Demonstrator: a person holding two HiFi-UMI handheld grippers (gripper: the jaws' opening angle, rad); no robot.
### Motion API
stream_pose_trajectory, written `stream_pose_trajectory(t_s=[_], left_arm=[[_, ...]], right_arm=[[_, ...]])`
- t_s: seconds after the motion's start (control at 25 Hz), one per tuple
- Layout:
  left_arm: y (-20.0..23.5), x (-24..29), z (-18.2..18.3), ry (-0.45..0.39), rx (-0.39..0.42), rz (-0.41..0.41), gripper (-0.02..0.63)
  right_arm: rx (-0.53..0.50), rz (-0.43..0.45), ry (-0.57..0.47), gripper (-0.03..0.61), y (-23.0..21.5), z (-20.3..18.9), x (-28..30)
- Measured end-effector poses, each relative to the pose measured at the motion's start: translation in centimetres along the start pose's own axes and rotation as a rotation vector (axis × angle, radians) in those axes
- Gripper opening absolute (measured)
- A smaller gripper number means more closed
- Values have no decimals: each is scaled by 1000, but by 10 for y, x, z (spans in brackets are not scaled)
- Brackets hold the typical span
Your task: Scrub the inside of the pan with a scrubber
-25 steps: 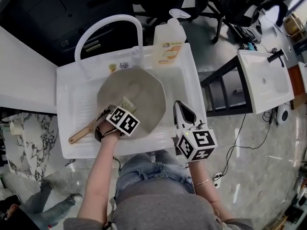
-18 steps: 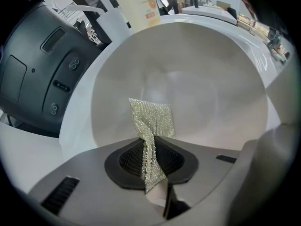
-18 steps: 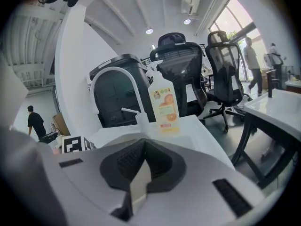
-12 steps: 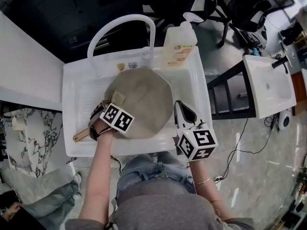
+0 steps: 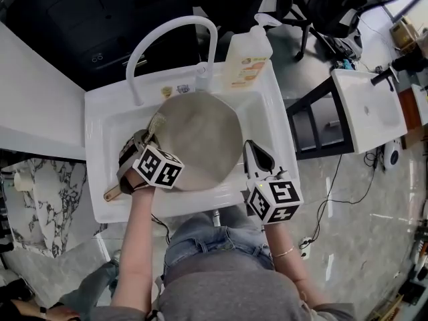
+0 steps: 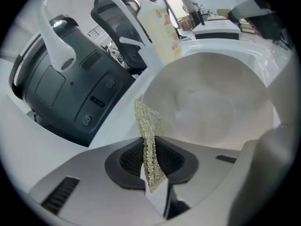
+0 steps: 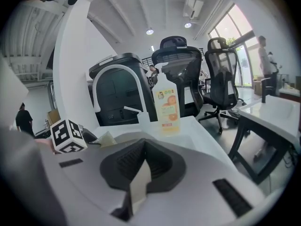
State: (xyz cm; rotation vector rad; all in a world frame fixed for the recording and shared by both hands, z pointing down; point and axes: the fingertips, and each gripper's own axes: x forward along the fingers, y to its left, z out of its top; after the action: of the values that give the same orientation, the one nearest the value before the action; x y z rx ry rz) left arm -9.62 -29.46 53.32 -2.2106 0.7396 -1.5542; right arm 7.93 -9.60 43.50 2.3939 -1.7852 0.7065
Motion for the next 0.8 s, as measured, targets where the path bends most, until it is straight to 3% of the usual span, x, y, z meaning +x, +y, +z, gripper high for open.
stream_pose_trajectory(t_s=[0.16, 0.32, 0.64, 0.8], left_arm=[[15, -19, 17, -106, -42, 65, 68], [13, -35, 32, -177, -191, 32, 67], [-59, -48, 73, -261, -675, -330, 67], [-88, -46, 88, -250, -1002, -413, 67]], right_arm=[[-5, -34, -7, 11, -7, -2, -13], [-9, -35, -24, 11, -18, 4, -19], [-20, 30, -36, 11, -52, 13, -33], [-15, 78, -24, 11, -68, 11, -38]])
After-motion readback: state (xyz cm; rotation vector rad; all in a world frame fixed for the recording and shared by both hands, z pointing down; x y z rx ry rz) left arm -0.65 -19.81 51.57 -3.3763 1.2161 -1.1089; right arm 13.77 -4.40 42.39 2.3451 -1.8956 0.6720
